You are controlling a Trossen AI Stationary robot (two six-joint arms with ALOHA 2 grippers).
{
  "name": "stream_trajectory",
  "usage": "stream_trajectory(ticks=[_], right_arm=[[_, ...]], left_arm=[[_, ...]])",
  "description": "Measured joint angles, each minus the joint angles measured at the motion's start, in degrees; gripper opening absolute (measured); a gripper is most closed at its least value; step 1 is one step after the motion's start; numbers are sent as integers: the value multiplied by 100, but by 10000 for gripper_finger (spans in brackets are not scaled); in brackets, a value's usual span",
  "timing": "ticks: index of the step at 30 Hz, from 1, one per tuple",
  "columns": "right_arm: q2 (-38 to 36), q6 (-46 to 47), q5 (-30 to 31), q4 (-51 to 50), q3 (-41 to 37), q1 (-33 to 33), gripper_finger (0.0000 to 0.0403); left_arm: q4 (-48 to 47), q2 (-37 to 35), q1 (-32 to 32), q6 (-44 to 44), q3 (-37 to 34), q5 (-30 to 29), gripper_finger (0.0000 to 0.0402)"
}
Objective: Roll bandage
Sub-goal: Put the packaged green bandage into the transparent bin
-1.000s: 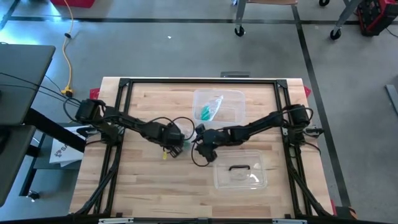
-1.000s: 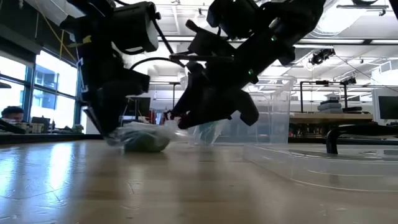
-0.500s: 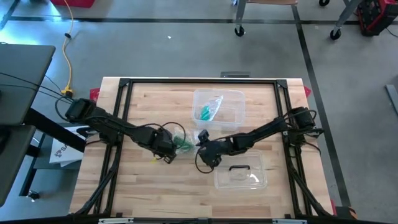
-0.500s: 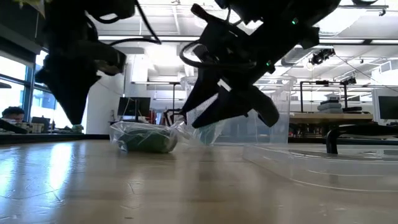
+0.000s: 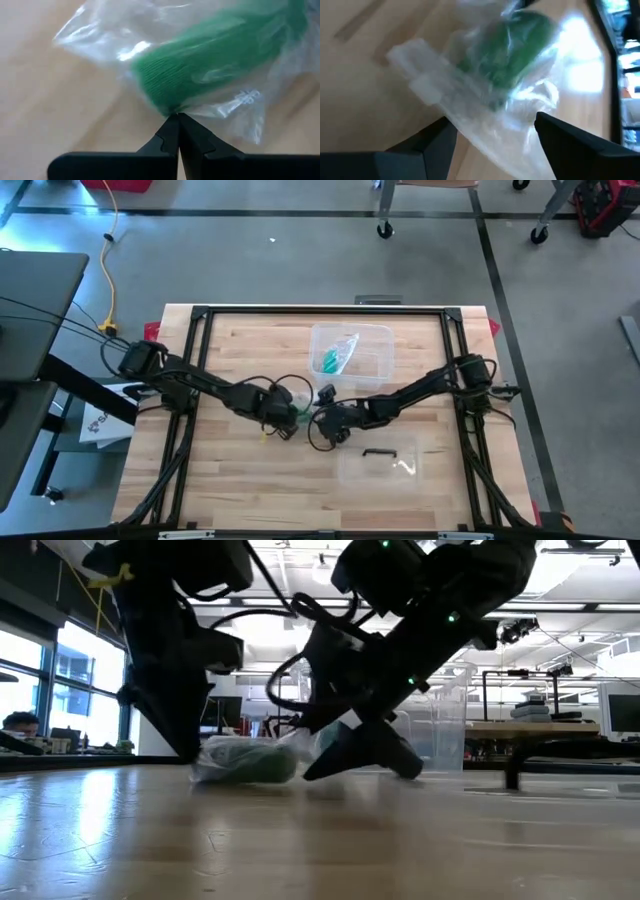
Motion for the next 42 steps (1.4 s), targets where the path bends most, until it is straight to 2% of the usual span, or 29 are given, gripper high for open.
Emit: stream_trajectory(ticks=[2, 5, 8, 11, 12, 16, 19, 23, 26, 30, 32, 35, 38, 42], right_arm=[[30, 236, 158, 149, -2, 58, 256], [-13, 592, 263, 310, -17, 156, 212], [-88, 586, 259, 217, 3, 237, 129], [-224, 499, 238, 33, 91, 319, 32], [-313, 450, 237, 15, 109, 355, 17], [-800, 619, 249, -215, 119, 507, 11], [-1519, 660, 287, -538, 114, 665, 3], [-2774, 550, 603, -1041, 121, 804, 2], [-3713, 271, 969, -1420, 126, 628, 3], [-4620, -1032, 1209, -2285, 134, 108, 1], [-4848, -1388, 1349, -2608, 132, -226, 1], [-5033, -1450, 1309, -3139, 132, -769, 1], [-5024, -1419, 849, -3887, 70, -1175, 1], [-4894, -1312, 408, -3986, -230, -1469, 1]], left_arm=[[220, 40, -68, -35, 0, 177, 0], [275, 26, -260, -228, 10, 247, 0], [-101, -107, -450, -461, 125, 208, 0], [-927, -325, -642, -748, 338, -89, 0], [-1313, -404, -700, -873, 430, -241, 0], [-2845, -735, -1031, -1621, 838, -1015, 0], [-3441, -930, -1315, -2158, 1019, -1502, 0], [-3435, -1059, -1633, -2566, 1021, -2027, 0], [-3262, -1012, -1804, -2591, 1021, -2245, 0], [-2980, -899, -1892, -2551, 1021, -2463, 0], [-2817, -851, -1890, -2451, 1021, -2499, 0], [-2614, -773, -1890, -2249, 1016, -2503, 0], [-2473, -710, -1890, -2120, 1016, -2504, 0], [-2445, -701, -1890, -2096, 1016, -2526, 0]])
